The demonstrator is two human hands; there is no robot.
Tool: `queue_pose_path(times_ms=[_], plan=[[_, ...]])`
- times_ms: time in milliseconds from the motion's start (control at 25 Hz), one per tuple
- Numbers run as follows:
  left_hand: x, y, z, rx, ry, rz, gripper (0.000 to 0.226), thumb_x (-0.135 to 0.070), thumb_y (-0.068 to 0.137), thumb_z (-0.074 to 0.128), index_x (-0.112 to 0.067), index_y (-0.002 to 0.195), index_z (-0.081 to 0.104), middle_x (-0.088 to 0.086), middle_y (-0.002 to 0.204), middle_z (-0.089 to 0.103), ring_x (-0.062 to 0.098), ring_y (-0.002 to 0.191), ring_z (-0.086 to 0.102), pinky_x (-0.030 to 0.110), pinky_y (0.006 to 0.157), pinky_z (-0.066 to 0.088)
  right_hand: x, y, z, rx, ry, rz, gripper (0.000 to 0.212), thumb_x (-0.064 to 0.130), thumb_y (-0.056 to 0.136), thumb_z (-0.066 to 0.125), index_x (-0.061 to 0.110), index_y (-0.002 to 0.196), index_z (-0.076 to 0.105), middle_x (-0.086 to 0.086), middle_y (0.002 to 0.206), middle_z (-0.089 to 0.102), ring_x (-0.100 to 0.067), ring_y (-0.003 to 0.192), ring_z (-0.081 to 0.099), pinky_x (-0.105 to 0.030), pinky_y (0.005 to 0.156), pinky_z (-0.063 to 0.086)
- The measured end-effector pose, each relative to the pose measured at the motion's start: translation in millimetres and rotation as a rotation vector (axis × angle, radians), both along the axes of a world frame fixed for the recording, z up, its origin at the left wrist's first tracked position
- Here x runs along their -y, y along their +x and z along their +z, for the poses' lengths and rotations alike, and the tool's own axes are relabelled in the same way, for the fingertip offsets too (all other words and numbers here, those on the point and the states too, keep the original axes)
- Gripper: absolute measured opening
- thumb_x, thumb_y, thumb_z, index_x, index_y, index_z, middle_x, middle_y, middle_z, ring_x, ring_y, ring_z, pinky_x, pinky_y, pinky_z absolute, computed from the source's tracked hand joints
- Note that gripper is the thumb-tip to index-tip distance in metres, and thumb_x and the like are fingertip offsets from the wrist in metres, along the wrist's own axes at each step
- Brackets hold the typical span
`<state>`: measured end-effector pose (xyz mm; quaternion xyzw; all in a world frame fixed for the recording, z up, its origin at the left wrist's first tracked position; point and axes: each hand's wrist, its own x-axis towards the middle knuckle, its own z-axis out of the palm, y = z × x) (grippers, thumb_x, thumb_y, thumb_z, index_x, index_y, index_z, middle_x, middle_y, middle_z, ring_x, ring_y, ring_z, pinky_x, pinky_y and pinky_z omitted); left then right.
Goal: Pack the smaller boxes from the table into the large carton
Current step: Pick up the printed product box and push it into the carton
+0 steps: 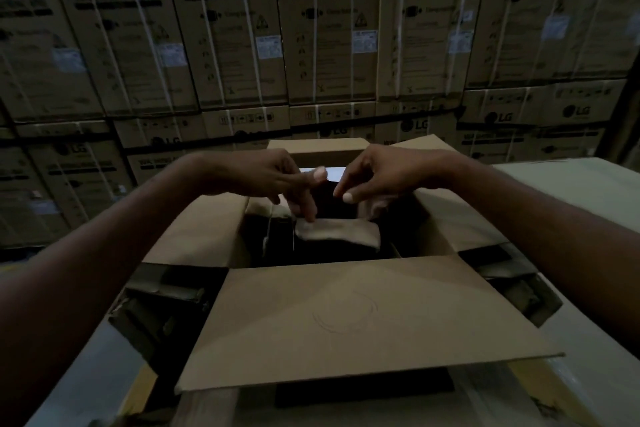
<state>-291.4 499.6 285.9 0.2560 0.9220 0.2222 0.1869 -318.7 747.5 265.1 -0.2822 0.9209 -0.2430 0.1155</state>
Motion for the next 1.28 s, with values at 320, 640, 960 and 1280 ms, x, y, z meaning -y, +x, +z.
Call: queue_pose_path(times_ms=[320,640,960,1280], plan=[[-2,-13,-33,-0.272,-0.201,-0.047,0.044,-0.024,0.079,0.085,-0.024,0.113,0.058,-0.007,0.112,0.062,0.013,0.105,0.058,0.037,0.091,0.053,33,-37,-23,-0.191,0.442,-0.012,0.045,0.014,0.1,0.056,0.029,0.143,0.057,0.002,0.135,0.062,-0.008,0.105,0.057,-0.025,0.086,0.044],[-3,-10,-35,-0.171,-0.273,-0.117,0.042,-0.021,0.089,0.075,-0.025,0.13,0.064,-0.012,0.126,0.063,0.004,0.116,0.055,0.023,0.096,0.045,42,-69,-17,-0.338,0.425,-0.128,0.072,0.015,0.093,0.064,0.019,0.157,0.034,-0.006,0.16,0.038,-0.024,0.142,0.042,-0.04,0.114,0.041],[6,-9,-33,-0.156,-0.26,-0.088,0.055,-0.04,0.087,0.076,-0.034,0.138,0.057,-0.012,0.149,0.047,0.011,0.139,0.04,0.04,0.114,0.037,35,-75,-31,-0.294,0.302,-0.275,0.05,0.015,0.098,0.059,0.019,0.147,0.052,-0.006,0.144,0.057,-0.024,0.13,0.054,-0.039,0.109,0.045],[0,-9,-35,-0.108,-0.216,0.173,0.098,-0.067,0.076,0.067,-0.036,0.159,0.025,-0.003,0.17,0.01,0.026,0.154,0.016,0.045,0.121,0.025,33,-34,-44,-0.011,0.104,-0.507,0.065,0.025,0.098,0.066,0.015,0.154,0.035,-0.012,0.148,0.05,-0.028,0.125,0.056,-0.037,0.099,0.05]])
